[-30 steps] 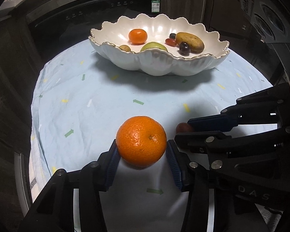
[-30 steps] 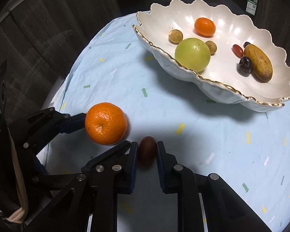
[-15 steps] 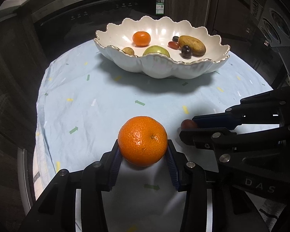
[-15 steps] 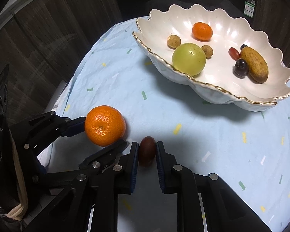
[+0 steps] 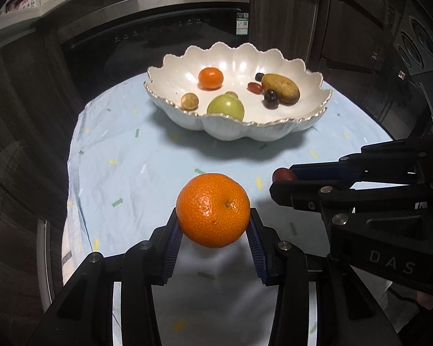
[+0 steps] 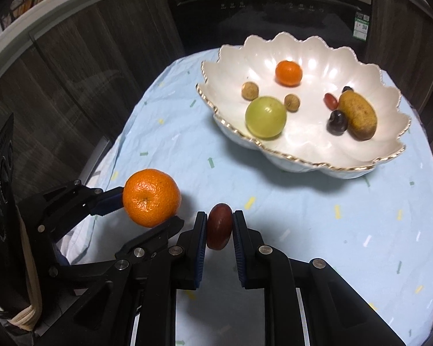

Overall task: Organize fruits
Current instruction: 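Lift the mandarin and red fruit and carry them over the white bowl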

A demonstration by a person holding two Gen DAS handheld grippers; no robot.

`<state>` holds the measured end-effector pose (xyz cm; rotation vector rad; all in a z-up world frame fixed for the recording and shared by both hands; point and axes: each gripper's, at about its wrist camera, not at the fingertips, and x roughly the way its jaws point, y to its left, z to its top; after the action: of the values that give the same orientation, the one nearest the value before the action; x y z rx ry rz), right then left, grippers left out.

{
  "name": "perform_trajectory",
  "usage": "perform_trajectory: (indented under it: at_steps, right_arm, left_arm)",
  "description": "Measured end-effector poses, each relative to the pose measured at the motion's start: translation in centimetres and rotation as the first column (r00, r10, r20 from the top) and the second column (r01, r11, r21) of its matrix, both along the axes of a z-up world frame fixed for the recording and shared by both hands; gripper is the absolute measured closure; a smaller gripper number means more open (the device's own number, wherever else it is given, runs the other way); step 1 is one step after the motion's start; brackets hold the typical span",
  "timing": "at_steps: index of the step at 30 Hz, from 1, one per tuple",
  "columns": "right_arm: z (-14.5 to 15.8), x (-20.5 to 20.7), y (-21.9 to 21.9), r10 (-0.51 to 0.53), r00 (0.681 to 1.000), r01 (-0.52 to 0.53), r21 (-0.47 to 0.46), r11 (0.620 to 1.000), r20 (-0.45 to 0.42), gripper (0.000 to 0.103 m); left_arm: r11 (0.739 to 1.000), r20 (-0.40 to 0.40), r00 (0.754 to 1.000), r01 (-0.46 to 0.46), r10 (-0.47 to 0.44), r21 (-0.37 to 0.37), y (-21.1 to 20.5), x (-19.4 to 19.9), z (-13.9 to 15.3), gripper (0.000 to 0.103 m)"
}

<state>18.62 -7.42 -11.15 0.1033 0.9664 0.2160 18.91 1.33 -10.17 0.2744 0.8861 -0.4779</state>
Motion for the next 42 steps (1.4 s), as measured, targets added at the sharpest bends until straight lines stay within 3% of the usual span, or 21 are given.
perform_trajectory:
  at_steps: [21,42]
  right_arm:
    - [4.7,-0.5,-5.7,-0.088,0.992,0.084,0.047,0.995,0.088,0.084]
    - [6.4,2.8,-10.6,-0.137,0.982,0.131,0.048,0.990,0.129,0.084]
  left_arm:
    - [1.000,0.042,0.999,0.016,-0.016,-0.001,-5.1,0.4,4.4,0.060]
    - [1.000,0.049,0.999,-0.013,0.014,-0.018,-8.7,4.5,5.8,0.060]
